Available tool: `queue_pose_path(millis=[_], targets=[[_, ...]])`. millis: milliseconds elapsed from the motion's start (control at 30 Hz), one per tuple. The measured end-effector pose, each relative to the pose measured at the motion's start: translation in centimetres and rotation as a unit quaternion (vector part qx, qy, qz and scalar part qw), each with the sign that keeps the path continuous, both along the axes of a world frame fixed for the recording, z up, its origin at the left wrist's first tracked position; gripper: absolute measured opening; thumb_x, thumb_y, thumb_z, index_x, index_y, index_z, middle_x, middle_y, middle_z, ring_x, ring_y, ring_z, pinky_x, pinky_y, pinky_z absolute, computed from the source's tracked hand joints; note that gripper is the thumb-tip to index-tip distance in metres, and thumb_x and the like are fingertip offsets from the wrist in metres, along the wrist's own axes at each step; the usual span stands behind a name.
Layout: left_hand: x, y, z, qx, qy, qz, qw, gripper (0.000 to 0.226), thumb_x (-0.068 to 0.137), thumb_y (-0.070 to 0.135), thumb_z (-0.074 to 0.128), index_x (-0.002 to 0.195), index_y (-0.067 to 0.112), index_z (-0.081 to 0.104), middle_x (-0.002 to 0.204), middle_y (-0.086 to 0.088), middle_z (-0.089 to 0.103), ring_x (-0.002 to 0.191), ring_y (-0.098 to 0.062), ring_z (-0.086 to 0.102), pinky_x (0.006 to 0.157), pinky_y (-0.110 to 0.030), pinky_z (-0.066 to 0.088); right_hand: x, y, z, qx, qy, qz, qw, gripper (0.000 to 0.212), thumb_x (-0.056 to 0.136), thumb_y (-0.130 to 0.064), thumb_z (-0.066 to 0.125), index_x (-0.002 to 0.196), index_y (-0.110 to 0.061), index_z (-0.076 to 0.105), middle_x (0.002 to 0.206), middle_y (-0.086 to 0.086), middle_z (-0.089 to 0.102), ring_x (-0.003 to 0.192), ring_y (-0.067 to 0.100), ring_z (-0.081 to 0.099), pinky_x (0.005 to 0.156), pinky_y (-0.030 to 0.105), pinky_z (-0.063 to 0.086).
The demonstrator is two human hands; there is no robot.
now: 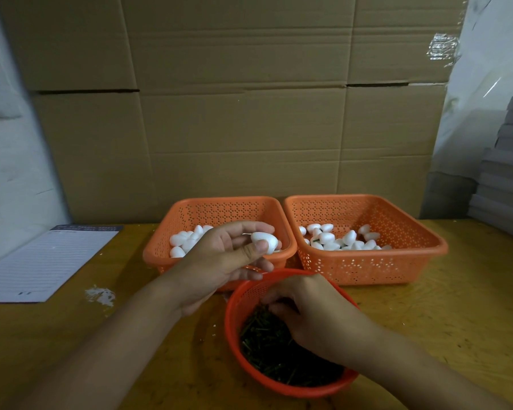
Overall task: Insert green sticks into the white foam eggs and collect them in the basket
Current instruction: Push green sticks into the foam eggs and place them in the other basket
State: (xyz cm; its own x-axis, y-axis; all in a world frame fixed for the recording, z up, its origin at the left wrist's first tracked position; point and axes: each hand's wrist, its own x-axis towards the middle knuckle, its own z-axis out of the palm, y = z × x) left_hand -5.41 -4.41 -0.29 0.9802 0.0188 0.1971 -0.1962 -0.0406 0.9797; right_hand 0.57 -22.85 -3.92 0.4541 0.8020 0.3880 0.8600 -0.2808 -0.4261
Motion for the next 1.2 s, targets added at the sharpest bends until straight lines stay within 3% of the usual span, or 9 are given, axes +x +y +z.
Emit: queue_pose_path(millis=[67, 167, 367, 467, 633, 733, 867, 967, 1200], targets=[[0.0, -0.1, 0.0, 0.006, 0.003, 0.0, 1.0, 0.042, 0.085, 0.032, 0.069, 0.123, 0.017, 0.065, 0.117, -0.007, 0.073, 0.09, -0.019, 0.071, 0.077, -0.027, 0.057, 0.1, 0.1, 0.1, 0.01, -0.019, -0.009, 1.0, 0.013, 0.091, -0.009, 0.059, 0.088, -0.016, 0.07, 0.086, -0.008, 0.07, 0.083, 0.0, 0.059, 0.069, 0.011, 0.042], [-0.1, -0.1, 0.1, 0.007, 0.008, 0.001, 1.0, 0.04, 0.088, 0.034, 0.064, 0.123, 0.015, 0.064, 0.116, -0.007, 0.074, 0.089, -0.017, 0.071, 0.076, -0.026, 0.058, 0.4, -0.1, 0.0, 0.022, 0.006, -0.039, 0.999, 0.015, 0.095, -0.015, 0.057, 0.084, -0.018, 0.066, 0.076, -0.009, 0.066, 0.073, 0.004, 0.06, 0.062, 0.016, 0.043], [0.0, -0.4, 0.0, -0.01, 0.001, 0.035, 0.999, 0.046, 0.076, 0.04, 0.069, 0.115, 0.015, 0.069, 0.093, 0.004, 0.074, 0.083, -0.009, 0.065, 0.069, -0.022, 0.055, 0.8, -0.2, 0.8, 0.116, 0.2, -0.069, 0.971, 0.022, 0.094, -0.008, 0.063, 0.085, -0.027, 0.07, 0.076, -0.011, 0.071, 0.068, 0.002, 0.065, 0.066, 0.019, 0.05], [0.1, -0.2, -0.3, -0.012, 0.004, 0.05, 0.999, 0.038, 0.077, 0.037, 0.07, 0.111, 0.019, 0.072, 0.085, 0.008, 0.072, 0.078, -0.006, 0.063, 0.067, -0.02, 0.054, 0.7, -0.2, 1.4, 0.17, 0.268, -0.067, 0.946, 0.022, 0.093, 0.001, 0.064, 0.089, -0.02, 0.07, 0.078, 0.001, 0.071, 0.066, 0.01, 0.067, 0.067, 0.024, 0.055], [0.2, 0.0, -0.4, -0.009, 0.015, 0.035, 0.999, 0.031, 0.077, 0.032, 0.075, 0.107, 0.023, 0.075, 0.1, 0.005, 0.075, 0.084, -0.008, 0.067, 0.07, -0.022, 0.054, 0.5, -0.3, 2.0, 0.231, 0.325, -0.052, 0.916, 0.01, 0.093, 0.003, 0.062, 0.091, -0.001, 0.071, 0.072, 0.008, 0.068, 0.061, 0.012, 0.067, 0.06, 0.019, 0.055], [0.1, 0.0, -0.3, -0.008, 0.014, 0.031, 0.999, 0.025, 0.078, 0.032, 0.075, 0.103, 0.029, 0.076, 0.1, 0.005, 0.076, 0.085, -0.008, 0.068, 0.071, -0.022, 0.055, 0.5, -0.3, 2.1, 0.248, 0.315, -0.051, 0.915, 0.014, 0.095, -0.003, 0.062, 0.084, 0.003, 0.069, 0.06, 0.001, 0.063, 0.055, 0.01, 0.06, 0.055, 0.017, 0.049], [0.0, 0.1, -0.1, -0.004, 0.015, 0.032, 0.999, 0.025, 0.079, 0.033, 0.075, 0.103, 0.03, 0.076, 0.102, 0.005, 0.076, 0.086, -0.008, 0.069, 0.071, -0.022, 0.056, 0.6, -0.3, 2.1, 0.274, 0.282, -0.063, 0.917, 0.02, 0.093, -0.016, 0.067, 0.082, 0.0, 0.071, 0.062, 0.003, 0.064, 0.056, 0.011, 0.056, 0.054, 0.023, 0.046], [0.0, 0.1, -0.1, -0.004, 0.012, 0.033, 0.999, 0.025, 0.078, 0.035, 0.075, 0.103, 0.03, 0.076, 0.102, 0.005, 0.076, 0.086, -0.008, 0.068, 0.071, -0.022, 0.056, 0.7, -0.5, 2.0, 0.286, 0.273, -0.069, 0.916, 0.024, 0.092, -0.024, 0.068, 0.078, -0.005, 0.072, 0.058, -0.002, 0.064, 0.052, 0.006, 0.055, 0.05, 0.02, 0.046], [0.0, 0.0, -0.1, -0.01, 0.01, 0.036, 0.999, 0.025, 0.077, 0.036, 0.074, 0.101, 0.03, 0.077, 0.097, 0.004, 0.076, 0.084, -0.008, 0.068, 0.07, -0.022, 0.056, 1.4, -0.5, 1.6, 0.276, 0.25, -0.106, 0.922, 0.019, 0.096, -0.015, 0.064, 0.079, -0.016, 0.072, 0.059, -0.007, 0.065, 0.054, 0.004, 0.057, 0.051, 0.02, 0.046]])
